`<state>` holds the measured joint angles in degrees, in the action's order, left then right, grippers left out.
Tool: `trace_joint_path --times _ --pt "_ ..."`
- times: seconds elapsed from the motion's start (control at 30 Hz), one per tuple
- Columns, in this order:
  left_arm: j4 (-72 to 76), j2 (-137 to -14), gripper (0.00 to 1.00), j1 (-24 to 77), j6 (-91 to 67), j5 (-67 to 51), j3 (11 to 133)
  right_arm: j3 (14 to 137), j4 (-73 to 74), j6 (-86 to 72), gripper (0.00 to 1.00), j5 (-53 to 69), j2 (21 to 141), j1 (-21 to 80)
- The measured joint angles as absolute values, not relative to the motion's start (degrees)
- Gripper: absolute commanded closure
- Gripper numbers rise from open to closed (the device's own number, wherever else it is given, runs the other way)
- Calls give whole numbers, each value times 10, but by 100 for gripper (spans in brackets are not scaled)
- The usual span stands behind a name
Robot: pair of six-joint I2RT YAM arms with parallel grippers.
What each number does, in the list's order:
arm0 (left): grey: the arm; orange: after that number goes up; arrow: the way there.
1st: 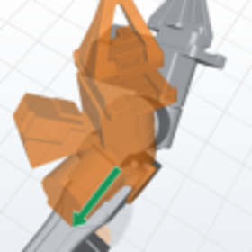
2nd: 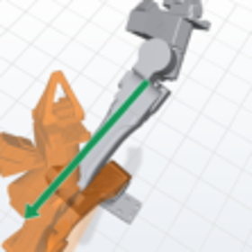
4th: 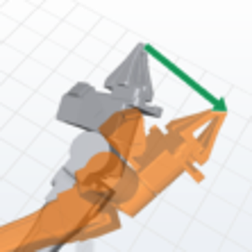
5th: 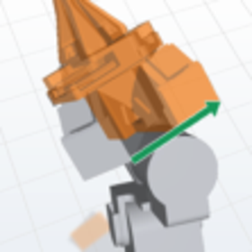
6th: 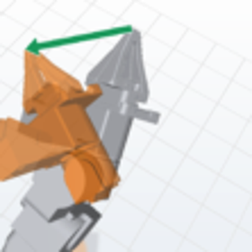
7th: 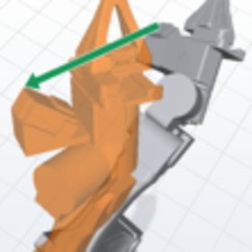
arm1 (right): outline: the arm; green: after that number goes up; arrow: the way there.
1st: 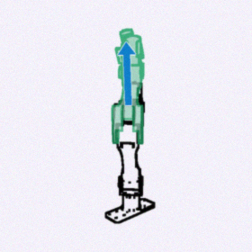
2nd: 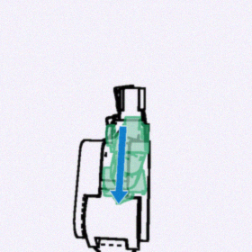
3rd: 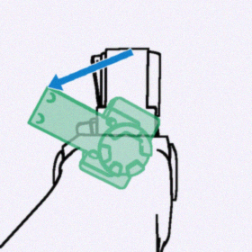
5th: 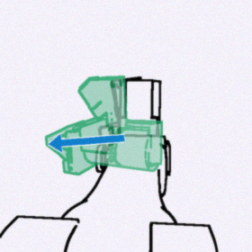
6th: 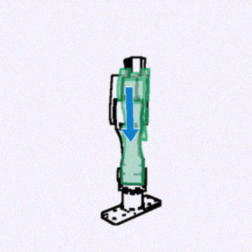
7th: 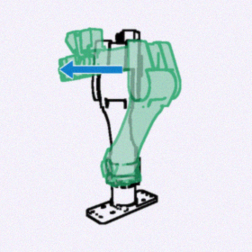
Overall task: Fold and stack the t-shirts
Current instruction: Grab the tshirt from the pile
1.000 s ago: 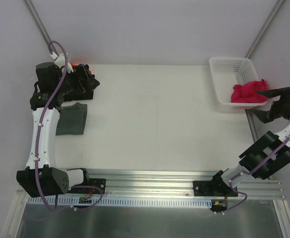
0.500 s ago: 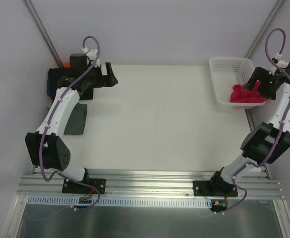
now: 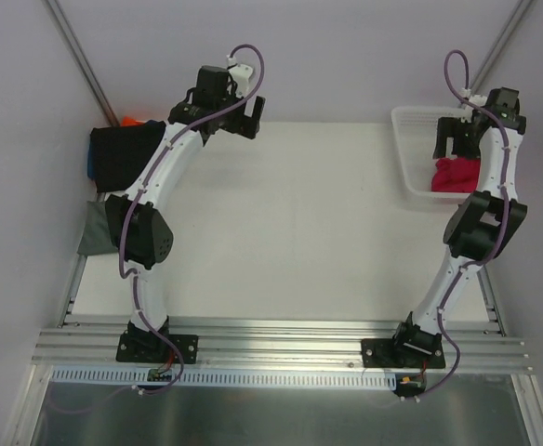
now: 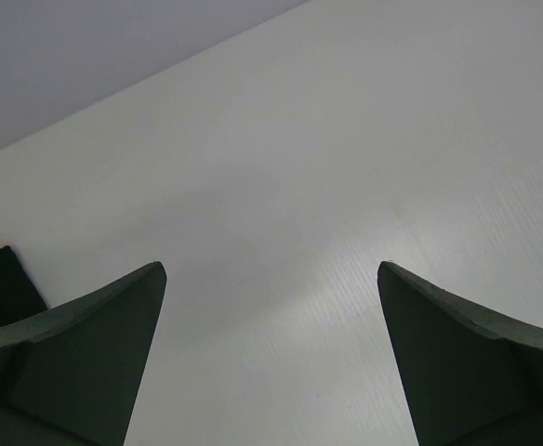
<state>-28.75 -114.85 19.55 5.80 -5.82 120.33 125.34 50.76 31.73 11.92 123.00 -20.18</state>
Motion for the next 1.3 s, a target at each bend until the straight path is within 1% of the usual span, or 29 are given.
trace_joint_path --times 0.23,0.43,0.57,0.6,0.63,0.67,0.7,0.73,0.77,0.8,0.83,0.87,0.9,0.97,1.03,1.07,1.13,1.23,1.3 --pt "-329 -1176 1 218 63 -60 1216 1238 438 360 2 33 1236 -167" --pt "-339 -1192 4 222 72 -57 1246 1238 410 395 2 -49 1278 -167" --pt "-338 -1192 3 222 72 -55 1250 1238 396 410 2 -86 1311 -170" --pt "-338 -1192 3 222 72 -54 1250 1238 395 412 1 -90 1317 -170" --pt "-338 -1192 5 222 72 -54 1250 1238 392 413 4 -95 1324 -170" --pt "-338 -1192 7 222 72 -54 1250 1238 391 414 12 -100 1330 -170" --pt "-339 -1192 15 223 72 -54 1251 1239 390 416 47 -103 1336 -170" --pt "-338 -1192 21 224 72 -54 1252 1239 390 419 74 -105 1340 -170" --pt "-338 -1192 28 225 72 -55 1252 1239 390 422 95 -107 1345 -170" --pt "-339 -1192 34 226 72 -55 1253 1239 389 425 99 -110 1348 -169" --pt "-339 -1192 40 229 72 -55 1253 1239 389 424 99 -114 1350 -169" --pt "-338 -1192 40 229 74 -55 1254 1239 388 422 99 -115 1351 -169" --pt "-339 -1192 37 230 75 -55 1254 1239 389 421 99 -116 1351 -168" --pt "-338 -1192 25 232 76 -55 1254 1241 390 420 100 -116 1350 -166" --pt "-339 -1192 24 233 74 -55 1254 1241 397 416 99 -112 1344 -160" --pt "-339 -1192 18 233 73 -55 1254 1241 401 414 99 -111 1336 -155" --pt "-339 -1192 14 233 73 -53 1254 1241 411 411 99 -103 1310 -139" --pt "-339 -1192 2 232 70 -50 1254 1250 428 411 99 -92 1246 -99" --pt "-339 -1191 1 227 67 -49 1253 1266 435 412 100 -82 1195 -60"
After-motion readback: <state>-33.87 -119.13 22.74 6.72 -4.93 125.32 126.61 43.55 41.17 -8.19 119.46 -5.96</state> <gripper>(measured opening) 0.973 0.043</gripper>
